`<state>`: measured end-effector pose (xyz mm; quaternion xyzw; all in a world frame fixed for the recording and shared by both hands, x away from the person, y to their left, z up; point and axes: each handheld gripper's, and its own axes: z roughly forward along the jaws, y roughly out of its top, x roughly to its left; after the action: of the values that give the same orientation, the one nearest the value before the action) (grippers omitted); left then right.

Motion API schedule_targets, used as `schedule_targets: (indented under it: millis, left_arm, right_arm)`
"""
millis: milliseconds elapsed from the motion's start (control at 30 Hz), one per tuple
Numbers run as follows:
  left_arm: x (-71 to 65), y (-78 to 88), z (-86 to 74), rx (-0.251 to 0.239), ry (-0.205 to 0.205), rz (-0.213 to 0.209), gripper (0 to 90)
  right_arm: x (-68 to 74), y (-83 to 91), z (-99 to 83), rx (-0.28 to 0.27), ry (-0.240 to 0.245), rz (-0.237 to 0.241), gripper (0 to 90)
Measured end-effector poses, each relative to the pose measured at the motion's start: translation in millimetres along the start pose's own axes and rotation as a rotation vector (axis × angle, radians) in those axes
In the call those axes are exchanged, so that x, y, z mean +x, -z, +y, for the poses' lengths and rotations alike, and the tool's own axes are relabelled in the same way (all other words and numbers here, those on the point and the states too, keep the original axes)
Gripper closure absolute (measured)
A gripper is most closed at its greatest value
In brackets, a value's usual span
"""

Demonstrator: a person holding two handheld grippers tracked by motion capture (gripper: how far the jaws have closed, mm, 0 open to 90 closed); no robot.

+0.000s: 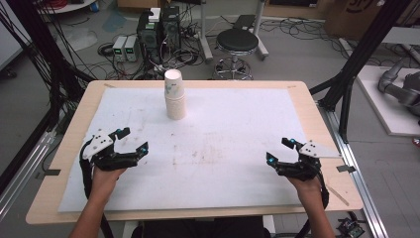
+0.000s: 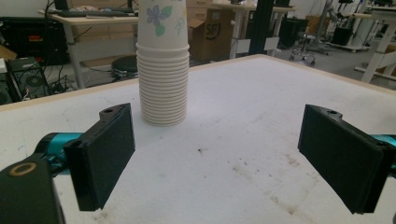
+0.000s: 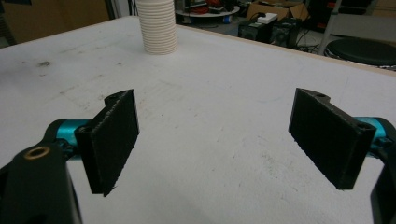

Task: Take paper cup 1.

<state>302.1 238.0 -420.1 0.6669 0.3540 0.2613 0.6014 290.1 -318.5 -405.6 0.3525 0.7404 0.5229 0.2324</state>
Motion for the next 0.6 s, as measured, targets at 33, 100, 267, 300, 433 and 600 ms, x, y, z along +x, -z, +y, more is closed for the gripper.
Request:
schedule_targets:
  millis: [33,100,267,300,433,600]
  left_arm:
    - [0.4,-0.2,0.2,0.003,0.002,0.0,11.0]
    - [0.9,-0.8,0.4,0.004,0.002,0.0,11.0]
    - [0.4,-4.3,0.5,0.012,-0.002,-0.003,11.3]
    - [0.1,-4.4,0.5,0.015,-0.002,-0.004,11.3]
    - [0.8,-2.9,0.3,0.01,0.001,-0.003,11.3]
    - [0.7,-2.0,0.8,0.0,0.023,-0.023,11.4]
  right_arm:
    - [-0.3,0.3,0.1,-0.001,0.006,-0.001,16.4]
    - [-0.3,0.7,0.6,-0.004,0.005,0.0,16.4]
    - [-1.5,0.9,0.3,-0.001,-0.001,0.011,16.4]
    - [-0.9,1.6,0.1,-0.001,-0.002,0.011,16.4]
    - [0.5,3.0,0.0,-0.006,0.005,0.008,16.4]
    - [2.8,-0.9,0.7,0.007,0.01,0.013,16.4]
